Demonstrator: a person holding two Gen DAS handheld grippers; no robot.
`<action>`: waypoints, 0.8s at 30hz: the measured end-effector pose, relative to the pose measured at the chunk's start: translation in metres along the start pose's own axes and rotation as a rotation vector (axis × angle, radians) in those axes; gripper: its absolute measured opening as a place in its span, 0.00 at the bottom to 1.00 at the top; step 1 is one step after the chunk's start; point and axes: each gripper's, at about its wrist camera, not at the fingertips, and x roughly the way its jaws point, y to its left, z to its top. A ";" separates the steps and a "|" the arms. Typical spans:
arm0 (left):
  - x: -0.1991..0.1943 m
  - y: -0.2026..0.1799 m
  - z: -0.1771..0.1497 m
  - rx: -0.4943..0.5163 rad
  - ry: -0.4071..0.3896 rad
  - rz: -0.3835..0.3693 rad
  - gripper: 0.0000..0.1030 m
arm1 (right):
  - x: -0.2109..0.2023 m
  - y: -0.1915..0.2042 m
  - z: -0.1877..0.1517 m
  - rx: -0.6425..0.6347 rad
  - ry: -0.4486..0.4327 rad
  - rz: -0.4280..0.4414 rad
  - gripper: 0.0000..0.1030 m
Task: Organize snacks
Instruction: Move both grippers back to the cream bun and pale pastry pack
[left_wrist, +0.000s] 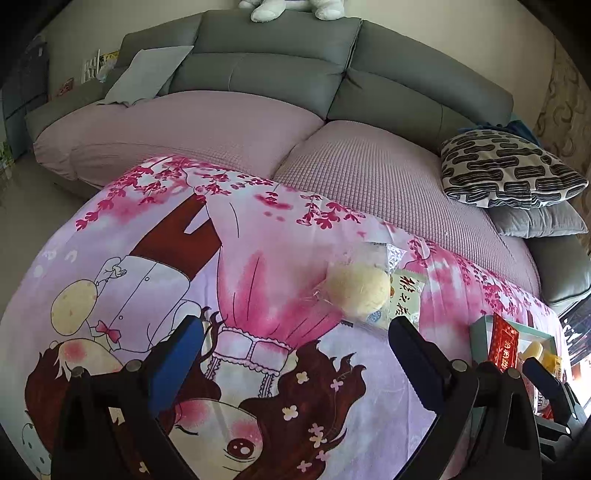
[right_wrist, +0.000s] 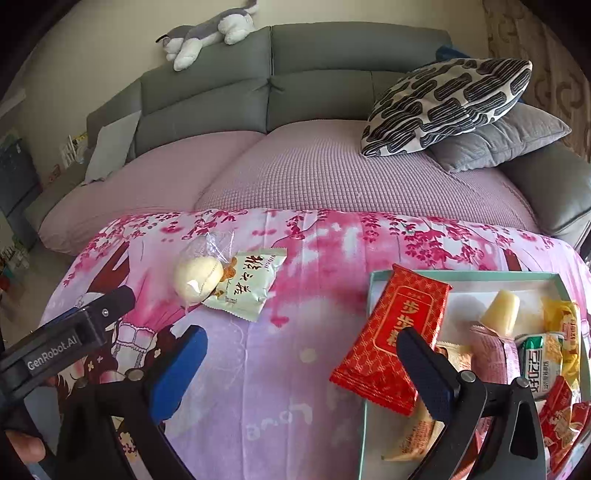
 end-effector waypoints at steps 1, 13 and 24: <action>0.004 0.000 0.004 0.008 0.008 -0.007 0.97 | 0.004 0.002 0.002 -0.004 -0.001 -0.003 1.00; 0.052 -0.020 0.042 0.075 0.077 -0.096 0.97 | 0.057 0.021 0.026 -0.026 0.001 -0.027 1.00; 0.086 -0.036 0.042 0.119 0.087 -0.106 0.97 | 0.095 0.024 0.023 -0.028 0.033 -0.030 1.00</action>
